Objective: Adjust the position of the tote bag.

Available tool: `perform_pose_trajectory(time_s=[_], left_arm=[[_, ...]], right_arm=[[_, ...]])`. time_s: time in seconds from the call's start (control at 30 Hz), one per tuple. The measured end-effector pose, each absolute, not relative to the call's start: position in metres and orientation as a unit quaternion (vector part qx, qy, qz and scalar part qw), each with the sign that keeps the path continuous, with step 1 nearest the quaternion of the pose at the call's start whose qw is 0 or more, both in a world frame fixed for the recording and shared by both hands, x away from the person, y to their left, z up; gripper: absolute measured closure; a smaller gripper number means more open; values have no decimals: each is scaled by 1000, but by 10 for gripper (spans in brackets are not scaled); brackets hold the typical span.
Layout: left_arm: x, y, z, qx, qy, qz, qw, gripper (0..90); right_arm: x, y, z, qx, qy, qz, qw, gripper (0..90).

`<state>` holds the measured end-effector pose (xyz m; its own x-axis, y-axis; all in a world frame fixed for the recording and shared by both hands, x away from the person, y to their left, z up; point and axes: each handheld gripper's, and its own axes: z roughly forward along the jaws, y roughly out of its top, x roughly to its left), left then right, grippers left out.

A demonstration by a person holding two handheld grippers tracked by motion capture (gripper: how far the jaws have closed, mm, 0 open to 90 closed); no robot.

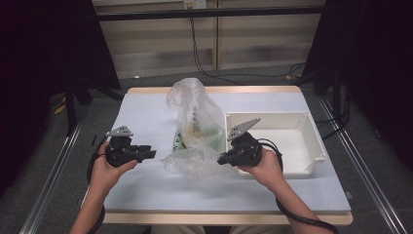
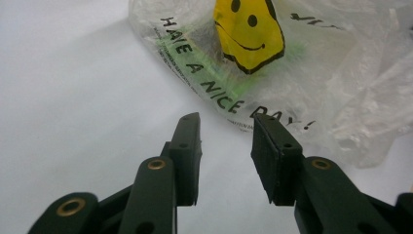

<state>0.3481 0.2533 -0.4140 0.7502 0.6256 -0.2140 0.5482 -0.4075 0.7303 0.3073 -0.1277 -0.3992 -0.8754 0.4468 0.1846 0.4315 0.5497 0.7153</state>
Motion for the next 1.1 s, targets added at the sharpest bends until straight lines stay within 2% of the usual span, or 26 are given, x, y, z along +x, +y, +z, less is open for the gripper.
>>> perform_pose_trajectory(time_s=[0.23,0.37,0.43,0.67,0.77,0.9,1.0,1.1], left_arm=[[370,230,-415,845,321,60,423,431],[383,218,-422,853,311,70,413,390],[391,211,-428,857,309,71,406,388],[414,198,-459,865,320,62,380,478],[421,195,-466,863,326,65,379,429],[432,189,-471,856,330,73,391,431],[438,182,-474,862,318,76,388,457],[439,177,-479,866,319,68,379,538]], right_arm=[[305,-130,-401,253,879,404,13,864],[304,-134,-402,254,879,404,13,863],[305,-136,-403,255,878,406,8,861],[303,-137,-403,258,878,403,13,858],[303,-137,-403,259,878,401,14,854],[301,-138,-402,267,876,401,22,842],[301,-140,-402,272,875,400,21,843],[301,-141,-402,271,876,397,26,820]])
